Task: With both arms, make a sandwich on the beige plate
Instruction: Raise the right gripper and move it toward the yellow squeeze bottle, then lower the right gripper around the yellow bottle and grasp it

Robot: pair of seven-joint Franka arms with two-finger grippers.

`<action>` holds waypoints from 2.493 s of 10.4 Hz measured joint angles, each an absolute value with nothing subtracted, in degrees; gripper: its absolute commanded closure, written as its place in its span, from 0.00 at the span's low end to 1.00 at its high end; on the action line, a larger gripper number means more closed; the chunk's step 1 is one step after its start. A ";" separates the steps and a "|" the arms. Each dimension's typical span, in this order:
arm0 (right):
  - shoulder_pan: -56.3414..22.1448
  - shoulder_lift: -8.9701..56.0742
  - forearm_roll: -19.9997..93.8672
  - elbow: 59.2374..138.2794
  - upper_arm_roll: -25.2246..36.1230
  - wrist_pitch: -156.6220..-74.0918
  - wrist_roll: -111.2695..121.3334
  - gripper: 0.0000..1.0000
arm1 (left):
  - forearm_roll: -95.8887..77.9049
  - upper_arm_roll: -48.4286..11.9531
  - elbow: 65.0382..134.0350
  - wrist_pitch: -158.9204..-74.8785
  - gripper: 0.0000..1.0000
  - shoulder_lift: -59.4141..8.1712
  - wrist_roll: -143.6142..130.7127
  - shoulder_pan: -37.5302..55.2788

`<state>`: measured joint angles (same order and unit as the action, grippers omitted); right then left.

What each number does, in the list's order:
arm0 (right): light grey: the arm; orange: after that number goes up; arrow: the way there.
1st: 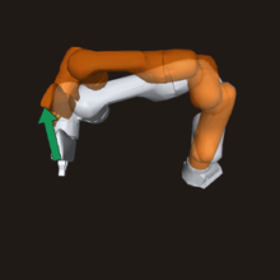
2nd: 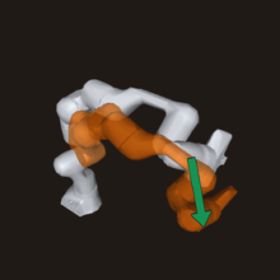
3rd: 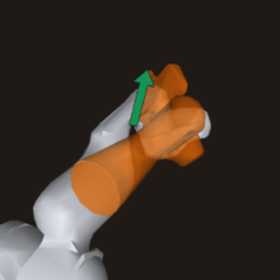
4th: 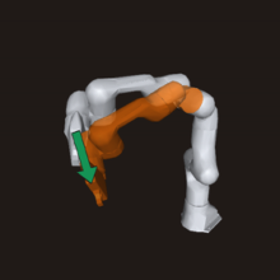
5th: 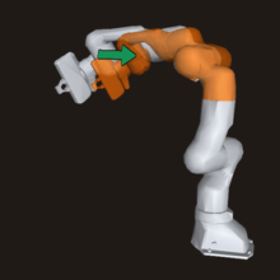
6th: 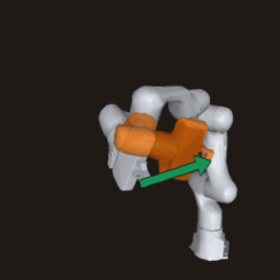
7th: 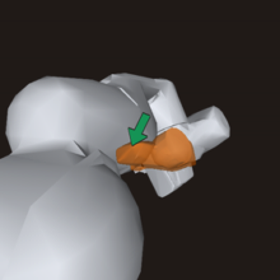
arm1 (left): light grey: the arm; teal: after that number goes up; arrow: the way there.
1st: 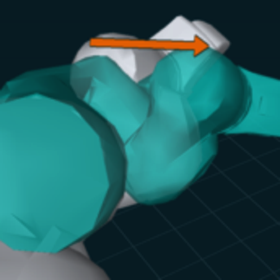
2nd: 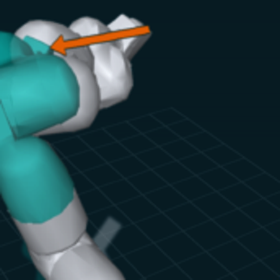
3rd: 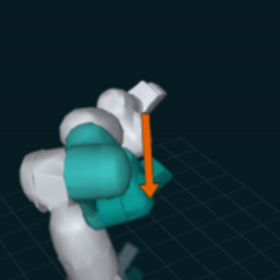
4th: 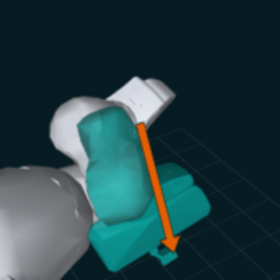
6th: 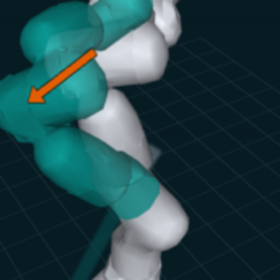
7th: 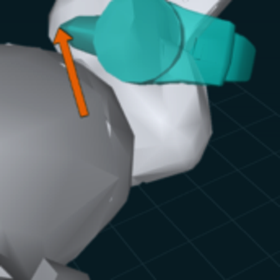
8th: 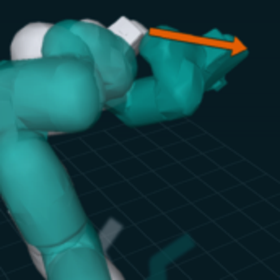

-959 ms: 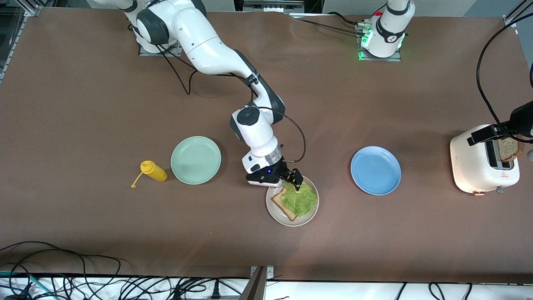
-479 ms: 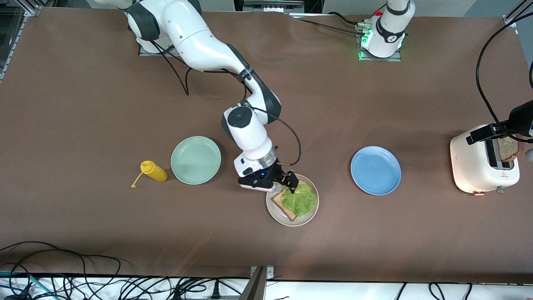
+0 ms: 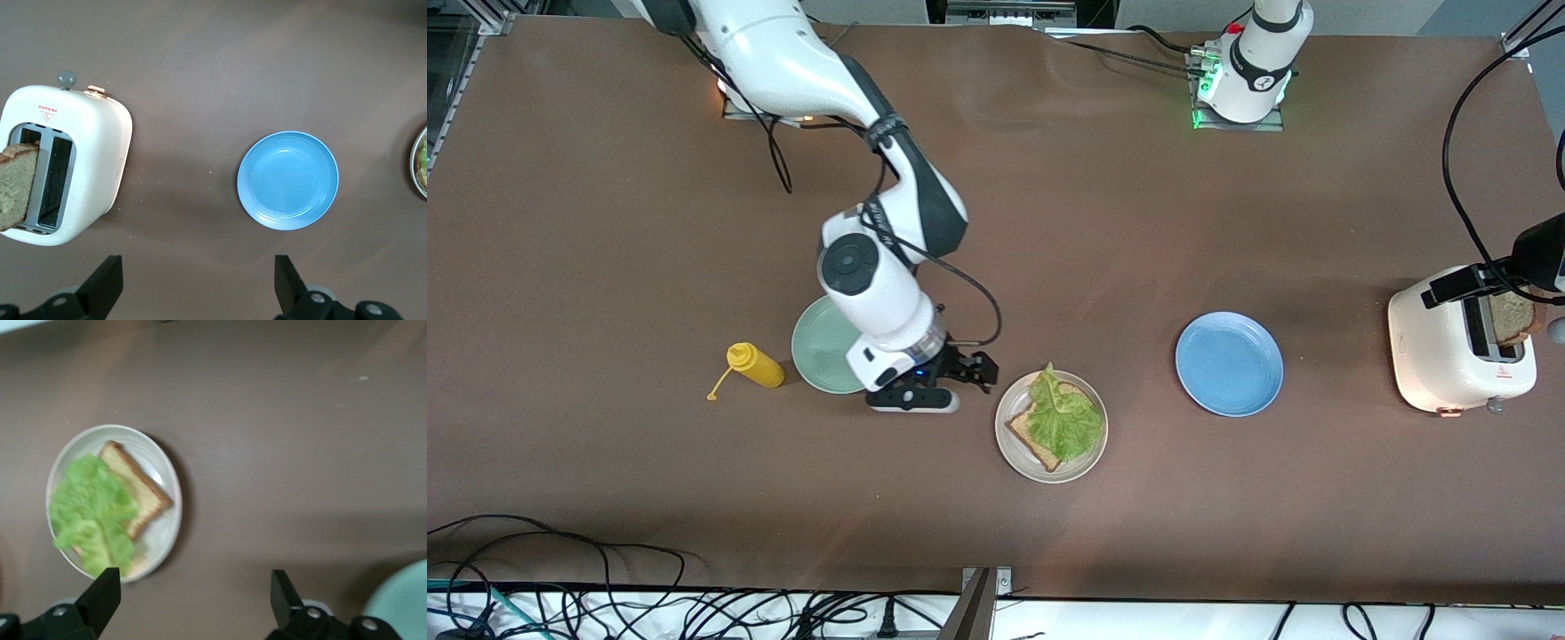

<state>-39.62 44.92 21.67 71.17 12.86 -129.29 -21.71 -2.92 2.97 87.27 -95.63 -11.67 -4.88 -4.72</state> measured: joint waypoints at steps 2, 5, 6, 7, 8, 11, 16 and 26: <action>-35.65 39.46 21.68 76.55 11.68 -124.65 -9.90 0.00 | -2.93 2.95 87.26 -95.62 0.00 -11.67 -4.88 -4.69; -28.98 32.14 21.39 85.79 8.47 -123.64 11.31 0.00 | -2.93 2.93 87.29 -95.61 0.00 -11.67 -4.88 -4.67; -26.58 29.79 21.27 88.29 6.87 -123.27 15.35 0.00 | -2.93 2.93 87.28 -95.61 0.00 -11.67 -4.88 -4.67; -23.72 27.50 20.70 90.40 4.99 -122.31 19.09 0.00 | -2.93 2.95 87.29 -95.61 0.00 -11.67 -4.88 -4.67; -20.97 25.32 19.89 92.17 3.73 -120.54 23.43 0.00 | -2.93 2.96 87.29 -95.61 0.00 -11.67 -4.88 -4.67; -12.04 20.78 19.20 95.61 1.67 -115.33 40.14 0.00 | -2.92 2.94 87.30 -95.60 0.00 -11.67 -4.88 -4.66; 0.24 20.40 20.33 97.88 0.84 -110.24 68.35 0.00 | -2.93 2.94 87.32 -95.60 0.00 -11.67 -4.88 -4.66; 10.43 36.20 44.63 94.63 5.94 -97.19 112.18 0.00 | -2.40 3.25 87.57 -95.08 0.00 -11.71 -3.17 -4.80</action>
<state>10.43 36.20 44.63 94.63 5.94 -97.19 112.18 -2.40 3.25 87.57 -95.08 -11.71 -3.17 -4.80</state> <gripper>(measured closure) 0.000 0.000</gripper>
